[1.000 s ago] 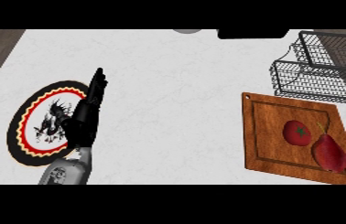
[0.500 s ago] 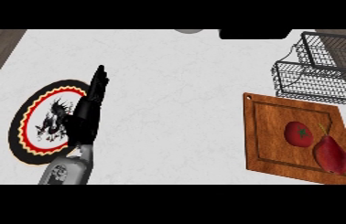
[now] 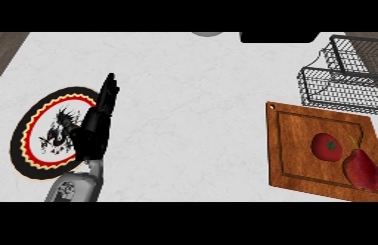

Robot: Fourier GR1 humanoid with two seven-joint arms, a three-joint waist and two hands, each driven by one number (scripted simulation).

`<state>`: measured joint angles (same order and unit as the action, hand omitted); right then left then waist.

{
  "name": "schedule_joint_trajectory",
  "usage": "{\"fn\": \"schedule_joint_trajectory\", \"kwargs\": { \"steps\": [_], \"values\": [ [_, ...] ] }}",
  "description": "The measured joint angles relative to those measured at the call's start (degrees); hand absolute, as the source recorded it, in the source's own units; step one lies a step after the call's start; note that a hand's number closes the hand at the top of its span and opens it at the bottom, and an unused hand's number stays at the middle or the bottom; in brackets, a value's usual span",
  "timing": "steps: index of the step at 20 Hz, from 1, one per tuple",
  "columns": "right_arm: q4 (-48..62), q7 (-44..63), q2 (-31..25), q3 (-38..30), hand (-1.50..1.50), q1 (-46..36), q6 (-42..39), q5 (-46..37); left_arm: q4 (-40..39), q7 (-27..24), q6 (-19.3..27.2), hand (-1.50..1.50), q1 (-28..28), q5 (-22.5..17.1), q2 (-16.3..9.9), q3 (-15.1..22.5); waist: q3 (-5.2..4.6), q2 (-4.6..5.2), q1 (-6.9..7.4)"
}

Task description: Pick the tomato from the cutting board and place it in the tiered basket

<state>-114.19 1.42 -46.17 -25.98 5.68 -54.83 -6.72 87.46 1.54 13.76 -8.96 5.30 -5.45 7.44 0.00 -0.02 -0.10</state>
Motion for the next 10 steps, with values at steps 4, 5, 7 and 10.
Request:
{"fn": "schedule_joint_trajectory", "kwargs": {
  "steps": [4, 5, 7, 10],
  "values": [
    [-0.1, 0.1, 0.8, -0.3, -1.5, -0.6, -1.1, -3.0, 1.6, 0.7, -0.6, 0.0, 1.2, 0.6, 0.1, 0.1, 0.01, -0.01, 0.02],
    [0.3, -1.1, 1.1, 0.0, -1.5, -0.5, -0.7, -5.2, 1.3, 0.7, -0.4, 0.0, 0.9, 0.9, 0.6, 0.3, 0.0, -0.02, 0.01],
    [0.9, -3.1, 1.3, 0.5, -1.5, -0.6, -0.3, -8.6, 2.1, 0.5, -0.1, 0.0, 2.0, 1.7, 1.0, 0.8, 0.02, -0.01, 0.04],
    [-1.2, -3.0, 2.3, 0.6, -1.5, 0.2, -0.4, -11.3, 3.2, 1.4, -1.0, 0.0, 2.0, 1.2, 0.6, -0.2, 0.01, -0.03, -0.02]
  ]
}}
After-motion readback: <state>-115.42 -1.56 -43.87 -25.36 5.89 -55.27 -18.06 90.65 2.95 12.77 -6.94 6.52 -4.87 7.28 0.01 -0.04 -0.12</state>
